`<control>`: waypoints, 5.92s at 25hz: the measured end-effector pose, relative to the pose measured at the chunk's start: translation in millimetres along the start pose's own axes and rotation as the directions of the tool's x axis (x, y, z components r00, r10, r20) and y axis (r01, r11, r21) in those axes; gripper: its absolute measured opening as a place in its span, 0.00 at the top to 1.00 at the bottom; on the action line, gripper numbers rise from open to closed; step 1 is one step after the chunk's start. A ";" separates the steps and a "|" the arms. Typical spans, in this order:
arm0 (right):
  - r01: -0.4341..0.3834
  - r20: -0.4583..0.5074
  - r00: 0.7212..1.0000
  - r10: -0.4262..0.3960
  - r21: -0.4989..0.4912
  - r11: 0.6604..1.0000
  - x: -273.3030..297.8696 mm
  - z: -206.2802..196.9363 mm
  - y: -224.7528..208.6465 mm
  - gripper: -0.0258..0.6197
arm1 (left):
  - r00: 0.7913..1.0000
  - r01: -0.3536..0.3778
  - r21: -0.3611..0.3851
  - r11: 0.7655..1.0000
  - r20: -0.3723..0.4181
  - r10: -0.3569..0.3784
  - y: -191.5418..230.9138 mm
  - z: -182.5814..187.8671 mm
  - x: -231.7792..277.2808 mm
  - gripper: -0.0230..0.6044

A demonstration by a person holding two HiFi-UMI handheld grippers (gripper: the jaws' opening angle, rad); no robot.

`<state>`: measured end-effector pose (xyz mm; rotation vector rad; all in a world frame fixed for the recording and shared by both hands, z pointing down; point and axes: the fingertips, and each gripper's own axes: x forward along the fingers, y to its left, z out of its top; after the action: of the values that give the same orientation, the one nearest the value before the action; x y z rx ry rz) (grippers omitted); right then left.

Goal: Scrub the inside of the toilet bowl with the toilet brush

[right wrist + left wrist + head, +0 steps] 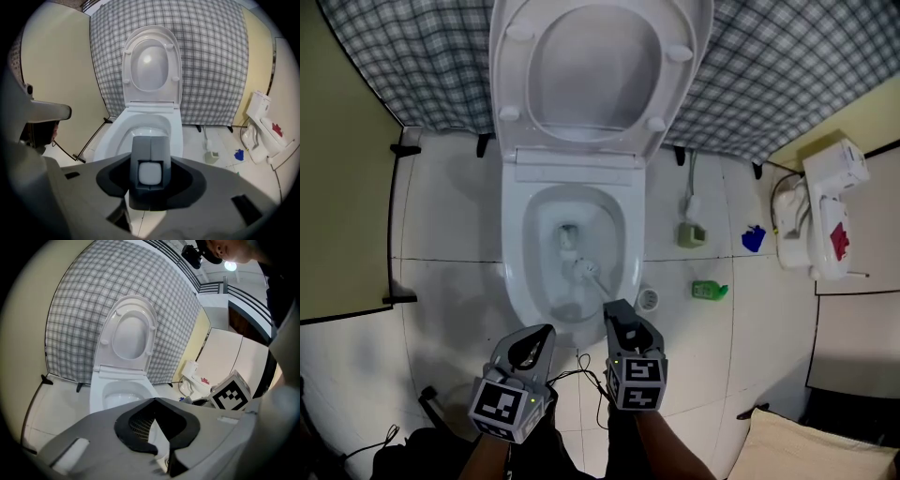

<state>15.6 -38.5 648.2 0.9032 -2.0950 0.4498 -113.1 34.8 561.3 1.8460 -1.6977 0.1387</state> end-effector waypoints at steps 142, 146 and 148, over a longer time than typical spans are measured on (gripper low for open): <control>-0.270 -0.251 0.948 0.194 -0.318 0.909 68.8 66.9 66.0 0.65 | 0.999 0.024 -0.032 0.999 -0.047 -0.026 18.3 -27.7 -41.2 0.95; -0.218 -0.108 0.975 0.193 -0.335 0.917 78.9 106.0 64.4 0.65 | 0.997 0.048 -0.031 0.998 -0.056 -0.050 16.5 -26.8 -29.7 0.95; -0.185 -0.042 0.982 0.182 -0.346 0.920 81.1 120.5 59.1 0.65 | 0.996 0.057 -0.027 0.998 -0.064 -0.059 14.7 -26.4 -25.0 0.95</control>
<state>-126.3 -104.0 636.2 0.4994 -2.1696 0.1647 -122.5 69.9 576.1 1.8509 -1.5932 0.1512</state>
